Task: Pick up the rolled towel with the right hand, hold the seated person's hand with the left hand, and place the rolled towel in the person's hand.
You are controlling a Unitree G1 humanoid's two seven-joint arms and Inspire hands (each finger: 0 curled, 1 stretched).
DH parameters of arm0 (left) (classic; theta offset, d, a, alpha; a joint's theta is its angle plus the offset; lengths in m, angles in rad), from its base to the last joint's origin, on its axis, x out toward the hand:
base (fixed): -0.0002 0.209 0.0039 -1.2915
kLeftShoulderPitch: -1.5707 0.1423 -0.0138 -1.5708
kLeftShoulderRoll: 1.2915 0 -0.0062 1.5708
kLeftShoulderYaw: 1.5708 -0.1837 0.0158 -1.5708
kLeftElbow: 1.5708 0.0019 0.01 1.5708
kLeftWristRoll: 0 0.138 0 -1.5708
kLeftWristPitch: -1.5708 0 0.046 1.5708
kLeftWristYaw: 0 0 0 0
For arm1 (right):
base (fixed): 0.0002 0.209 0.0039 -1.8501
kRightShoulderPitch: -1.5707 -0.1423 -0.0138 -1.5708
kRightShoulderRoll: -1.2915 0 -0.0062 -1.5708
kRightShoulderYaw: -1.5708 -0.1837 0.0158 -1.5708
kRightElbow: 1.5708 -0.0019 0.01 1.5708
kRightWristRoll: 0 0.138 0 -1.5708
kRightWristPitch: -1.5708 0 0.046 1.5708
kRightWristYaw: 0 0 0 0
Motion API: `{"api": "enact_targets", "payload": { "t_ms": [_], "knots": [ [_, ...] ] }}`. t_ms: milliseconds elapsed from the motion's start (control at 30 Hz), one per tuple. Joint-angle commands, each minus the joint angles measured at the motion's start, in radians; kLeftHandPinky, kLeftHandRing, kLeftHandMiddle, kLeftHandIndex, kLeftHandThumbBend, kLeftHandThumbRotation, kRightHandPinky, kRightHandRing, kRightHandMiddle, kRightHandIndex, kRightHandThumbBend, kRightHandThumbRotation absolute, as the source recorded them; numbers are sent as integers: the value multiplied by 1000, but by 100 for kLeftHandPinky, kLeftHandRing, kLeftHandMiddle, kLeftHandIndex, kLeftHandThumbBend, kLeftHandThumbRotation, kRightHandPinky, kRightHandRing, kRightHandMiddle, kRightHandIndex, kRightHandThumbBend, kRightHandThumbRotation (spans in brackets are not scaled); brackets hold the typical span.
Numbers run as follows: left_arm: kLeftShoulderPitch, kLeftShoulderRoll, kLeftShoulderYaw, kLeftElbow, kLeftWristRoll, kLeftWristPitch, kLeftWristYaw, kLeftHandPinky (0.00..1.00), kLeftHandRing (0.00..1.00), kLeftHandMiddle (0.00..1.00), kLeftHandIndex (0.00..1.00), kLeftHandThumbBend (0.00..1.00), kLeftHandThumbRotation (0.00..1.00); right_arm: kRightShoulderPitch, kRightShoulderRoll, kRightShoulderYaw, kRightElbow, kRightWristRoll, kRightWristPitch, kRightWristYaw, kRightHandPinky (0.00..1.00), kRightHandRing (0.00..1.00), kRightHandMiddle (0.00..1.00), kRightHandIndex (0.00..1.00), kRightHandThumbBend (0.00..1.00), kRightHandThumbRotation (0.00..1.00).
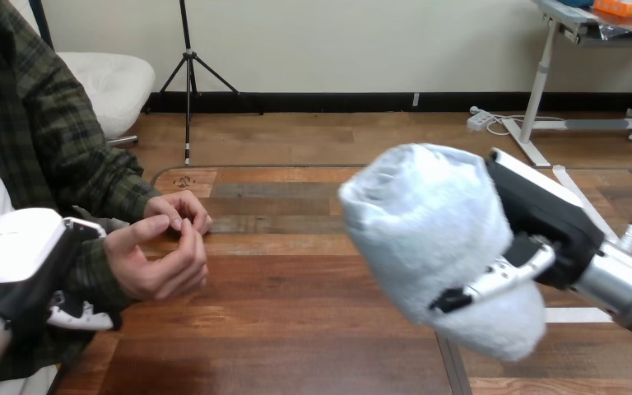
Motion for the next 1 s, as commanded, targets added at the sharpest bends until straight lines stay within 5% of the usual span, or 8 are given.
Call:
{"api": "enact_targets", "payload": {
  "t_ms": [0,967],
  "knots": [
    [-11,-36,9,-75,-6,2,-6,32,38,45,46,88,0,-121,33,9,24,7,3,-17,28,35,44,48,78,2],
    [-1,-86,38,-146,-25,5,-54,35,40,46,47,90,0,-238,103,64,132,-38,-47,-1,25,32,41,45,80,0]
  ]
}}
